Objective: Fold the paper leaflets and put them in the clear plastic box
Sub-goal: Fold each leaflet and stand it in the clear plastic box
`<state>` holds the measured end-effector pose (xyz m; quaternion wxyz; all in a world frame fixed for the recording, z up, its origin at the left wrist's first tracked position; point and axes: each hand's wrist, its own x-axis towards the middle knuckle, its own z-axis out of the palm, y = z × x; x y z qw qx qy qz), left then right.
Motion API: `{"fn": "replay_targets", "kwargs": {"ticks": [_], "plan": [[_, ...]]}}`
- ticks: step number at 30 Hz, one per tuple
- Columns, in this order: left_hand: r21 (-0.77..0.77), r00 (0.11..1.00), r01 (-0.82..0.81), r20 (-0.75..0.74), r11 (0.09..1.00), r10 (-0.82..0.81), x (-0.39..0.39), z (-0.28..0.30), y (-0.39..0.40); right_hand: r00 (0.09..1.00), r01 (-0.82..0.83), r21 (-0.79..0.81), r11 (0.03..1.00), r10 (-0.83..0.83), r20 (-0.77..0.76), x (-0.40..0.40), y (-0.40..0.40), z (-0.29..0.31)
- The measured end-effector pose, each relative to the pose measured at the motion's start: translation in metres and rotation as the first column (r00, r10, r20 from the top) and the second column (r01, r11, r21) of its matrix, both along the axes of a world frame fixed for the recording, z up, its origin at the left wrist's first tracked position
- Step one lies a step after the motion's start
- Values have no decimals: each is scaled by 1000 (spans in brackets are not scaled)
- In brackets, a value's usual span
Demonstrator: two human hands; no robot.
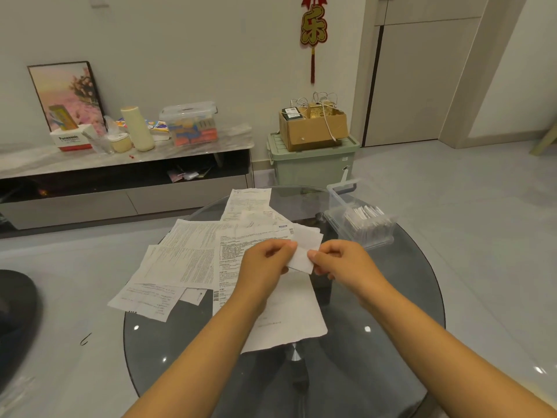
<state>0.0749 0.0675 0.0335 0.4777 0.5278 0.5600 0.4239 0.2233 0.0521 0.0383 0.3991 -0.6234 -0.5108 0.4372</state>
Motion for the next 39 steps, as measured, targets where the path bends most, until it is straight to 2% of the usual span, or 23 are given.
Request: {"fn": "replay_targets", "kwargs": {"ticks": [3,9,12,16,19,21,23,27,30,34,39], "plan": [[5,999,-16,35,1000,16,14,10,11,999,18,49,999,-19,28,14,9,12],[-85,986,-3,164,996,17,46,25,41,985,171,144,975,-170,-15,31,35,28],[-71,983,10,182,997,3,63,32,58,972,235,190,953,-232,-33,41,48,30],[-38,993,84,85,996,-80,83,29,85,928,346,284,894,-371,37,65,68,27],[123,985,146,-107,982,-133,93,23,97,855,431,359,828,-502,130,82,76,25],[268,939,262,-292,927,-181,104,21,108,781,484,408,774,-593,197,98,85,24],[310,839,427,-487,849,-244,113,19,118,721,503,419,756,-635,278,108,89,22],[256,527,732,-801,631,-285,133,8,132,680,477,407,779,-620,390,119,92,13],[192,368,836,-891,514,-267,151,0,140,654,432,408,805,-590,473,125,94,10],[211,332,868,-920,450,-208,160,-8,146,609,387,415,823,-566,555,128,97,7],[223,333,866,-925,447,-183,160,-7,146,578,361,486,796,-600,554,126,98,3]]}}
